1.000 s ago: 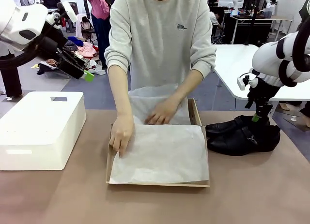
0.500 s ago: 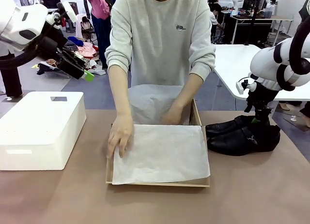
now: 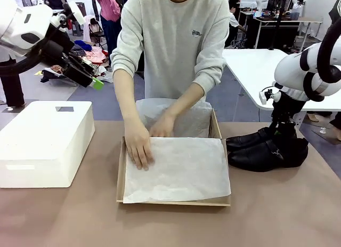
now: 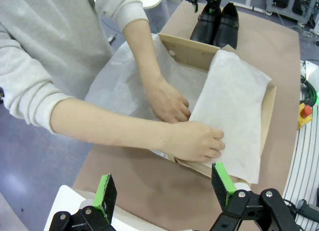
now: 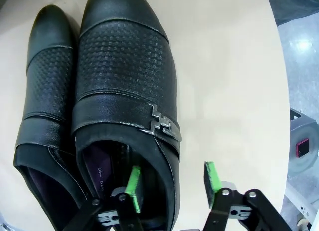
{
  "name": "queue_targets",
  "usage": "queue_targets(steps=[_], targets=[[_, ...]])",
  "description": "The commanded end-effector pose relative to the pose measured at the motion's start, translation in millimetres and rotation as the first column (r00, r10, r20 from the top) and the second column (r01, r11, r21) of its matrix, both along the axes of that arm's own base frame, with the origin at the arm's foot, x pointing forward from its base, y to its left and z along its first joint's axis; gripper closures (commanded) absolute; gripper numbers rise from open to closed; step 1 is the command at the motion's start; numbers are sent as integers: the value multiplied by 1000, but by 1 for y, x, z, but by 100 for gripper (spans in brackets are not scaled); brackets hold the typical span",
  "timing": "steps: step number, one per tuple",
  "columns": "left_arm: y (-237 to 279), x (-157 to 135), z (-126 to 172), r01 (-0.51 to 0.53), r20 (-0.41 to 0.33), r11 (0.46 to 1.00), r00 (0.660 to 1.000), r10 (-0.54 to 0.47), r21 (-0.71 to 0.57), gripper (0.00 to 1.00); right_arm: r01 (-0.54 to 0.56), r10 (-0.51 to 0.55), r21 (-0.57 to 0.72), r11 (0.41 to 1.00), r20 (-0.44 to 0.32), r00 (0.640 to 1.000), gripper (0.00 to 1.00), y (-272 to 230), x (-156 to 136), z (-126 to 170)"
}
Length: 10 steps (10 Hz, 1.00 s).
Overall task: Pack the shoes into the box.
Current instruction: Place one shoe of the Shoes into the Shoes Box.
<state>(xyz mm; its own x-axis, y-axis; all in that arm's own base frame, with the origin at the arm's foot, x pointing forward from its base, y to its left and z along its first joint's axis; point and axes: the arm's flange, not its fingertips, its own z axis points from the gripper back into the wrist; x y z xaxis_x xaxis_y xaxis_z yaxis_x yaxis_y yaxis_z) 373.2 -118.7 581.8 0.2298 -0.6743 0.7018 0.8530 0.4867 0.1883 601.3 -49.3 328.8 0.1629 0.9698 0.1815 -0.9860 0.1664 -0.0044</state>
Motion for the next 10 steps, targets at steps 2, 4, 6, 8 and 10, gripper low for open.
queue_targets(steps=[2,4,6,8,10], targets=[[2,1,-1,17,1,1000,1000,-17,-10,0,31,-32,-29,999,-24,999,100,3,9,4],[2,1,-1,17,1,1000,1000,-17,-10,0,40,-41,-29,999,-32,999,100,2,11,5],[2,1,-1,17,1,1000,1000,-17,-10,0,52,-53,-31,998,-36,998,100,3,11,5],[2,1,-1,17,1,1000,1000,-17,-10,0,60,-61,-28,998,-39,997,100,2,12,6],[2,1,-1,17,1,1000,1000,-17,-10,0,92,-92,-17,996,-19,996,100,0,13,12]])
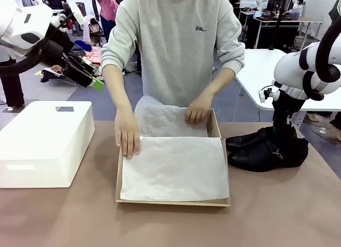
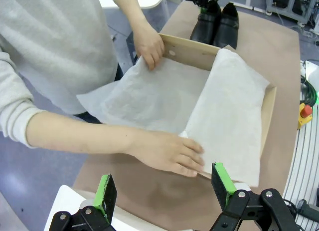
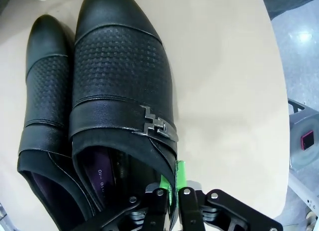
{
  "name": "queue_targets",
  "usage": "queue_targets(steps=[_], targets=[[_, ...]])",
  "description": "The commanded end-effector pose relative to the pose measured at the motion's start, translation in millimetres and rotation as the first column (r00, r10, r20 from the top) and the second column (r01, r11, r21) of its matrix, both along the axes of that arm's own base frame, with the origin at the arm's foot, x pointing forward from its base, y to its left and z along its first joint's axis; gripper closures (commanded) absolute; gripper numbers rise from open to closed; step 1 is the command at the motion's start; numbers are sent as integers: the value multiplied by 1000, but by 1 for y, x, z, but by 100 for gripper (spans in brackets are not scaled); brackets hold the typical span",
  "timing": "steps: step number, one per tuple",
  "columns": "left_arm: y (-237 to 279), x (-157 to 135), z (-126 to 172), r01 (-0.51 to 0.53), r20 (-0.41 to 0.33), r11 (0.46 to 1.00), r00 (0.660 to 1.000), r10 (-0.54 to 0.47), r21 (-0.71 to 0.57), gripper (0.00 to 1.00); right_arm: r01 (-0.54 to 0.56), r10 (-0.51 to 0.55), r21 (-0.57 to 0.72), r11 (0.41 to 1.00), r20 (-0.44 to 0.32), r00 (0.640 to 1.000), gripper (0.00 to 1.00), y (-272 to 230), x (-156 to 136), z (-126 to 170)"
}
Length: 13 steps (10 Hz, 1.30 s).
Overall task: Pack the shoes into the box.
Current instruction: Place one shoe of the Shoes into the Shoes Box.
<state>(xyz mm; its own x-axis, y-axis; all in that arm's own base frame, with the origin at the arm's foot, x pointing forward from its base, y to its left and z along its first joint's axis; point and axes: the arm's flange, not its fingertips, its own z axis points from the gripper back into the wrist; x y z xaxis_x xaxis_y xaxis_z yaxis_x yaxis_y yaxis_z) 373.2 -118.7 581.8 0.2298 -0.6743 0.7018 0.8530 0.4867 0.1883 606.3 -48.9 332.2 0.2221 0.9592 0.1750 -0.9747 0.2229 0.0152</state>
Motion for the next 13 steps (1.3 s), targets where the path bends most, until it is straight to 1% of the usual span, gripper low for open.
queue_targets(steps=[1,2,3,5,7,10,13], targets=[[2,1,-1,17,1,1000,1000,-17,-10,0,60,-60,-2,998,-3,998,100,-3,10,18],[2,1,-1,17,1,1000,1000,-17,-10,0,106,-106,0,994,-20,994,100,-6,14,32],[2,1,-1,17,1,1000,1000,-17,-10,0,126,-126,1,992,-34,991,100,-9,16,42],[2,1,-1,17,1,1000,1000,-17,-10,0,128,-128,0,992,-61,990,100,-12,19,57],[2,1,-1,17,1,1000,1000,-17,-10,0,137,-140,-37,990,-86,986,100,-13,17,75],[2,1,-1,17,1,1000,1000,-17,-10,0,114,-118,-59,992,-65,991,100,-12,8,105],[2,1,-1,17,1,1000,1000,-17,-10,0,109,-114,-84,990,-63,991,100,-4,-4,138]])
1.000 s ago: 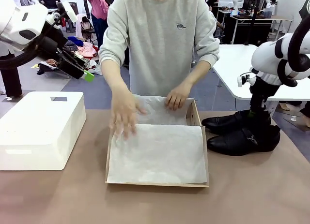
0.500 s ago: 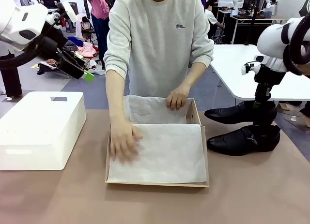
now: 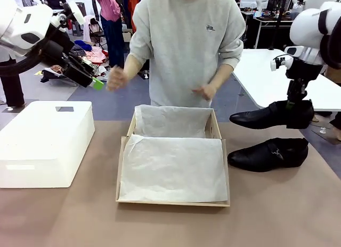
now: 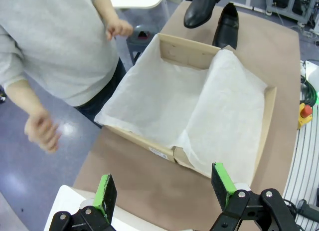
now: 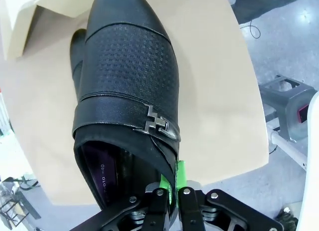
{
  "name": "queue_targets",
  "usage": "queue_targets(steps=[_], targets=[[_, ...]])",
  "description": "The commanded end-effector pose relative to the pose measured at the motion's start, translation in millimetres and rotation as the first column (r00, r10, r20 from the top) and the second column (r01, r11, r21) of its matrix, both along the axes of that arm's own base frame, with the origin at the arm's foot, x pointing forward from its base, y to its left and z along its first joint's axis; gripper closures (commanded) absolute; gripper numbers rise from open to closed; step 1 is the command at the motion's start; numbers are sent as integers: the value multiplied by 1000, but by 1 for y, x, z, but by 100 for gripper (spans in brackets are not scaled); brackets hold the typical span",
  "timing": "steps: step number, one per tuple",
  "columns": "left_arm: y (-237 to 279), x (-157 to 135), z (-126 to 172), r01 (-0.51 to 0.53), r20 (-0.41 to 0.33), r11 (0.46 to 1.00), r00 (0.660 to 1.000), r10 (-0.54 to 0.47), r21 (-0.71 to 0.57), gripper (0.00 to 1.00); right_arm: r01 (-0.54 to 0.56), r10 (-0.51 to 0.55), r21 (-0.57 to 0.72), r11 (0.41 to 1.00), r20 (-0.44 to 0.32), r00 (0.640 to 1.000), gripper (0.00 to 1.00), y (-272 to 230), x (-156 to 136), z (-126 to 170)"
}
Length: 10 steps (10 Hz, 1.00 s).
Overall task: Pack the shoes into the box.
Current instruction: Place one shoe of the Shoes into the Shoes Box.
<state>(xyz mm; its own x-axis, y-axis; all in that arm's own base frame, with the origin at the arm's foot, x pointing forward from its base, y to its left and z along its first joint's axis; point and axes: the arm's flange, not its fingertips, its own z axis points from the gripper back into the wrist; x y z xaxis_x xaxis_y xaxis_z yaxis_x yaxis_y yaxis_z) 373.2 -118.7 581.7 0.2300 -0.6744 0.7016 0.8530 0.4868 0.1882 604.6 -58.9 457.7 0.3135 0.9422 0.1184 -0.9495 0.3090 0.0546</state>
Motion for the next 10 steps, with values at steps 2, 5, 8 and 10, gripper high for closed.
queue_targets(steps=[2,5,8,10], targets=[[2,1,0,17,2,1000,1000,-17,-10,0,14,-14,-45,999,-17,1000,100,14,-11,37],[2,1,0,17,2,1000,1000,-17,-10,0,1,-2,-51,999,-9,1000,100,26,-19,62],[2,1,0,17,2,1000,1000,-17,-10,0,-26,26,-23,999,0,1000,100,25,-23,56],[2,1,0,17,2,1000,1000,-17,-10,0,-26,26,-23,999,0,1000,100,25,-23,56]])
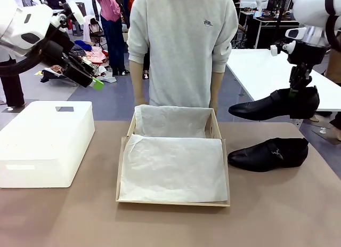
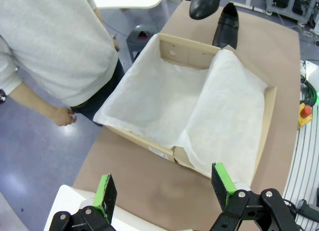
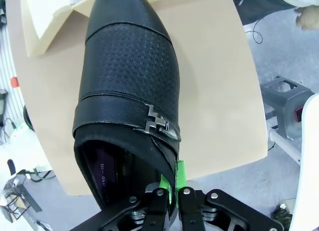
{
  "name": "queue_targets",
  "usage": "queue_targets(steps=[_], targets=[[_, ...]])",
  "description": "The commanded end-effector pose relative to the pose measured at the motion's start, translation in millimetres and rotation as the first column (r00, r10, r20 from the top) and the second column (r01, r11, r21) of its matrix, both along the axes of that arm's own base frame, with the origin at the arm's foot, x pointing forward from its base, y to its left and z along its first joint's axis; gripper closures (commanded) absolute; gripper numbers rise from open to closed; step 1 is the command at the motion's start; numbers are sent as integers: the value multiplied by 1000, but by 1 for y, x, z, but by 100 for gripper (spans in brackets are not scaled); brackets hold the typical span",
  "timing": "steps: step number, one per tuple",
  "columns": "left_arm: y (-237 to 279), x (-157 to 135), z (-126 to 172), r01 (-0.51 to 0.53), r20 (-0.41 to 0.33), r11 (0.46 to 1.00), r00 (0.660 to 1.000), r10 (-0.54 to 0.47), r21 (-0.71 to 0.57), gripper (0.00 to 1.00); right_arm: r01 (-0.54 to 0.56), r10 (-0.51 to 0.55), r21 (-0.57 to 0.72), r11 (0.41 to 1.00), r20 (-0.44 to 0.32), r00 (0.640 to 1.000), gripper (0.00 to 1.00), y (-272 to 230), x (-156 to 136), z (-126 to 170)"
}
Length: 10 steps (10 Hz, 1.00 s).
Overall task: Pack the shoes into the box.
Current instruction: Place one shoe of the Shoes into the Shoes Box.
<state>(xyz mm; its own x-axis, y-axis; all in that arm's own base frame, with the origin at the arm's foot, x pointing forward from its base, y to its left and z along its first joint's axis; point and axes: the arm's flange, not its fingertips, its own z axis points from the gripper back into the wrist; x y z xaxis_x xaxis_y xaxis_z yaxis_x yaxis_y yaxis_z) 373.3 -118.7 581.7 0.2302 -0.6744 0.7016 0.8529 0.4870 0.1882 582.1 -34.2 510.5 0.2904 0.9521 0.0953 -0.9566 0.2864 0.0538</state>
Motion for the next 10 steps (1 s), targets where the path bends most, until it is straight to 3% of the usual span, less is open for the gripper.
queue_targets(steps=[1,3,6,10], targets=[[2,1,0,18,2,1000,1000,-18,-10,0,-1,1,-1,1000,7,1000,100,1,0,3],[2,1,0,18,2,1000,1000,-18,-10,0,49,-49,6,999,1,999,100,12,-3,8],[2,1,0,18,2,1000,1000,-18,-10,0,95,-95,-9,995,-17,995,100,60,-17,43],[2,1,0,18,2,1000,1000,-18,-10,0,133,-133,29,991,14,991,100,131,-18,56]])
